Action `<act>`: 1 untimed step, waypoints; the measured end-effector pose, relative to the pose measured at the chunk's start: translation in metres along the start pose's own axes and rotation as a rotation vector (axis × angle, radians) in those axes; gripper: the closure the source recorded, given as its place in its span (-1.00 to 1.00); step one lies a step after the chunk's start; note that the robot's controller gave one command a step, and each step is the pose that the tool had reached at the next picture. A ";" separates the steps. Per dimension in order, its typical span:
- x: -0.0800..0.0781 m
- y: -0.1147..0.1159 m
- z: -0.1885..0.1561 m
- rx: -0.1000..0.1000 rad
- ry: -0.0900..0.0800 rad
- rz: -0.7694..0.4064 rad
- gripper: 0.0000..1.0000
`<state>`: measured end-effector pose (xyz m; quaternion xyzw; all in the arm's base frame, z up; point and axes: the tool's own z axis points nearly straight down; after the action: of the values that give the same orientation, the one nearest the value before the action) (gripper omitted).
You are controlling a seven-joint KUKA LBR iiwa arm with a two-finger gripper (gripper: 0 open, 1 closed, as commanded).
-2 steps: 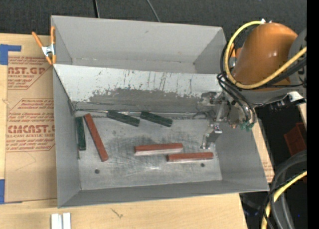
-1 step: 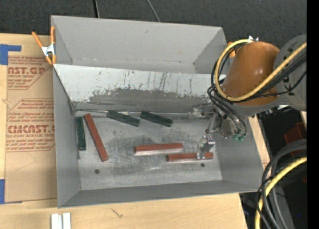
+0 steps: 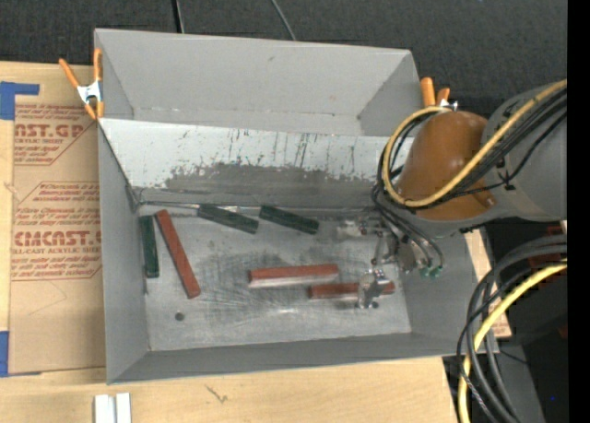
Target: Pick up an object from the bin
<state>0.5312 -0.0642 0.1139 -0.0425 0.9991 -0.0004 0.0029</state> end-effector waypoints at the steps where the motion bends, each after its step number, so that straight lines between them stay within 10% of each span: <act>1: -0.003 0.020 0.042 -0.002 0.016 0.162 1.00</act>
Offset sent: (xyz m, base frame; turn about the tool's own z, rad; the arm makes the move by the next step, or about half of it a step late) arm 0.0000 0.0000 0.0000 0.0000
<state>0.5329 -0.0443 0.0720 0.0387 0.9992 0.0004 -0.0052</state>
